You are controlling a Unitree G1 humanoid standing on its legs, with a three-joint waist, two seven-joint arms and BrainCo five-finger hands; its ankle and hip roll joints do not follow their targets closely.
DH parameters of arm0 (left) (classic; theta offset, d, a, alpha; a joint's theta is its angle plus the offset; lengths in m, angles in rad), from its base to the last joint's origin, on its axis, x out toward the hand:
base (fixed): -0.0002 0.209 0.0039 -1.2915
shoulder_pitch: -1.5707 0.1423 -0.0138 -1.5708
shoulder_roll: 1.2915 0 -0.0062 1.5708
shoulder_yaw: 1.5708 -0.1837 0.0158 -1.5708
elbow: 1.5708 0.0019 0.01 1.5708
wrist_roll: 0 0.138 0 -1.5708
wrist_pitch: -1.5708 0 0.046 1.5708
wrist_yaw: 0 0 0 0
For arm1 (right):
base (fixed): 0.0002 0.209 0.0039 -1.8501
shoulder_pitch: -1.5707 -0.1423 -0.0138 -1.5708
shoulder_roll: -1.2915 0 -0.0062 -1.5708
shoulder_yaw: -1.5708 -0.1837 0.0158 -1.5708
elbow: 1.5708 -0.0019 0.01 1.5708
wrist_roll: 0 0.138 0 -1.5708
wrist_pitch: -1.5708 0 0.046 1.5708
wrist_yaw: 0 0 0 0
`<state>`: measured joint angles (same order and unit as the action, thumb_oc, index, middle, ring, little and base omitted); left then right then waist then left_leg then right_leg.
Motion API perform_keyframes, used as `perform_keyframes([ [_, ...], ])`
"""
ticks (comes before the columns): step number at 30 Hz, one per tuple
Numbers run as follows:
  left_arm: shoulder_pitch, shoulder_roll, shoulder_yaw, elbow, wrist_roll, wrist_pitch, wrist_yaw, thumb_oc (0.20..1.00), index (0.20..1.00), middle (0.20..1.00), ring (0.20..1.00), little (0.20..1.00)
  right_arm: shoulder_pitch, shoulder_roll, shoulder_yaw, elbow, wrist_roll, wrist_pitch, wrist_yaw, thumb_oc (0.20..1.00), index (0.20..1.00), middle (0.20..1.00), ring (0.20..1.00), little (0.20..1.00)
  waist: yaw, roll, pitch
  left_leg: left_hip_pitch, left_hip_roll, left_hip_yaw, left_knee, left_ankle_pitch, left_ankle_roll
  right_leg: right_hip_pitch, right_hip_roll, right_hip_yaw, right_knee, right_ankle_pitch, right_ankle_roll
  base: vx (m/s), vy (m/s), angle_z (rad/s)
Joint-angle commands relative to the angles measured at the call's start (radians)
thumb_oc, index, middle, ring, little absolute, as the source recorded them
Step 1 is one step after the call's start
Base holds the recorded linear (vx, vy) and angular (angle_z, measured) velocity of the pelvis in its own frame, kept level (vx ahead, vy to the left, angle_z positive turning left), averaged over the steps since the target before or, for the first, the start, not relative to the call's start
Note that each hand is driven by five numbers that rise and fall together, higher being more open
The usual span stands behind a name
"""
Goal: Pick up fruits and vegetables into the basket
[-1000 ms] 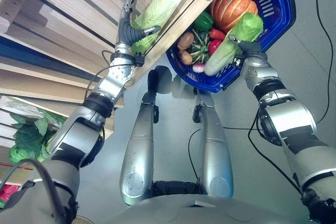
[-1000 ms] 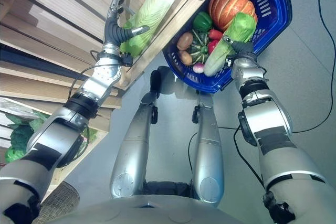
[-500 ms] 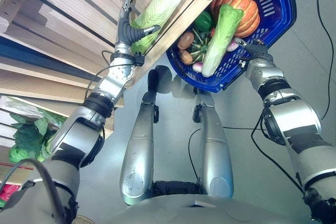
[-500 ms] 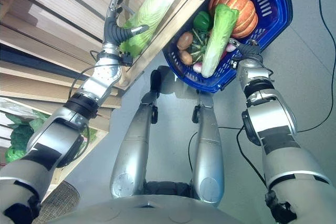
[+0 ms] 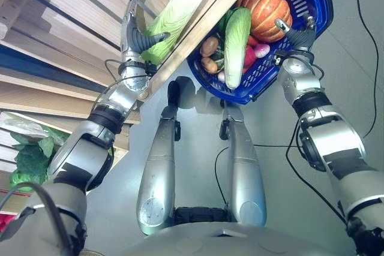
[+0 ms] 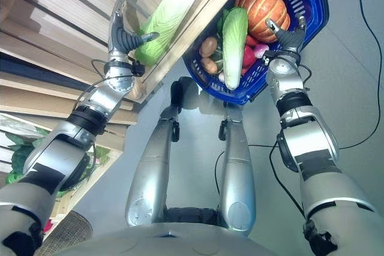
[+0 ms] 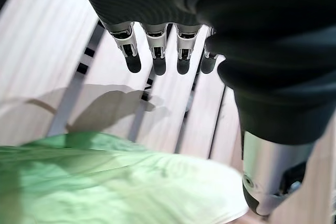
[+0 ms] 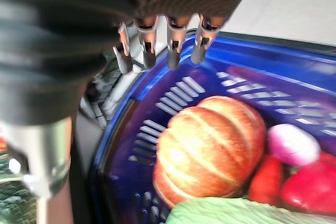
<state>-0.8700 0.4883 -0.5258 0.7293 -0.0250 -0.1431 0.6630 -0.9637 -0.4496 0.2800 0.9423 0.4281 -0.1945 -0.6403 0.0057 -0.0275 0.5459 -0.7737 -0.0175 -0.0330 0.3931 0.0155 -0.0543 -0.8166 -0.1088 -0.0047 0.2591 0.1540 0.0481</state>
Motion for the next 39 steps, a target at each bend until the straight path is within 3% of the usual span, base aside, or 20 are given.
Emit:
perform_keyframes([
  [1, -0.037, -0.014, 0.021, 0.085, 0.095, 0.024, 0.042, 1.000, 1.000, 1.000, 1.000, 1.000, 0.066, -0.064, -0.003, -0.061, -0.017, -0.109, -0.127, 1.000, 1.000, 1.000, 1.000, 1.000, -0.050, 0.068, -0.026, 0.039, -0.011, 0.026, -0.108, 0.029, -0.006, 0.047, 0.070, -0.042, 0.102, -0.127, 0.034, -0.01, 0.032, -0.07],
  [5, -0.060, -0.013, 0.006, 0.157, 0.119, 0.050, 0.034, 1.000, 1.000, 1.000, 1.000, 1.000, 0.103, -0.057, -0.030, -0.065, -0.001, -0.166, -0.170, 1.000, 1.000, 1.000, 1.000, 1.000, -0.070, 0.057, -0.026, 0.043, -0.006, 0.036, -0.112, 0.026, -0.009, 0.049, 0.074, -0.033, 0.094, -0.126, 0.034, -0.01, 0.032, -0.11],
  [12, -0.123, 0.000, -0.045, 0.309, 0.145, 0.096, -0.055, 1.000, 1.000, 1.000, 1.000, 1.000, 0.114, -0.051, -0.087, 0.075, 0.127, -0.217, -0.120, 1.000, 1.000, 1.000, 1.000, 1.000, -0.091, 0.050, -0.026, 0.047, 0.005, 0.054, -0.120, 0.022, -0.009, 0.051, 0.077, -0.024, 0.084, -0.129, 0.033, 0.00, 0.025, -0.08],
  [23, -0.210, -0.010, -0.073, 0.495, 0.050, 0.107, -0.163, 1.000, 1.000, 1.000, 1.000, 1.000, 0.101, -0.061, -0.088, 0.321, 0.138, -0.147, -0.054, 1.000, 1.000, 1.000, 1.000, 1.000, -0.111, 0.045, -0.026, 0.030, 0.014, 0.070, -0.119, 0.024, -0.004, 0.035, 0.079, -0.017, 0.076, -0.124, 0.029, 0.00, 0.005, -0.05],
  [30, -0.207, -0.017, -0.022, 0.577, -0.068, 0.107, -0.233, 1.000, 1.000, 1.000, 1.000, 1.000, 0.123, -0.063, -0.092, 0.361, 0.128, -0.110, -0.030, 1.000, 1.000, 1.000, 1.000, 1.000, -0.118, 0.039, -0.026, 0.029, 0.017, 0.072, -0.113, 0.014, -0.003, 0.032, 0.081, -0.014, 0.084, -0.138, 0.029, 0.00, 0.000, 0.00],
  [39, -0.208, -0.019, 0.006, 0.647, -0.117, 0.143, -0.301, 1.000, 1.000, 1.000, 1.000, 1.000, 0.112, -0.056, -0.081, 0.355, 0.124, -0.119, -0.022, 1.000, 1.000, 1.000, 1.000, 1.000, -0.120, 0.027, -0.026, 0.024, 0.020, 0.072, -0.117, 0.012, -0.004, 0.028, 0.084, -0.016, 0.078, -0.142, 0.028, 0.00, 0.000, 0.00],
])
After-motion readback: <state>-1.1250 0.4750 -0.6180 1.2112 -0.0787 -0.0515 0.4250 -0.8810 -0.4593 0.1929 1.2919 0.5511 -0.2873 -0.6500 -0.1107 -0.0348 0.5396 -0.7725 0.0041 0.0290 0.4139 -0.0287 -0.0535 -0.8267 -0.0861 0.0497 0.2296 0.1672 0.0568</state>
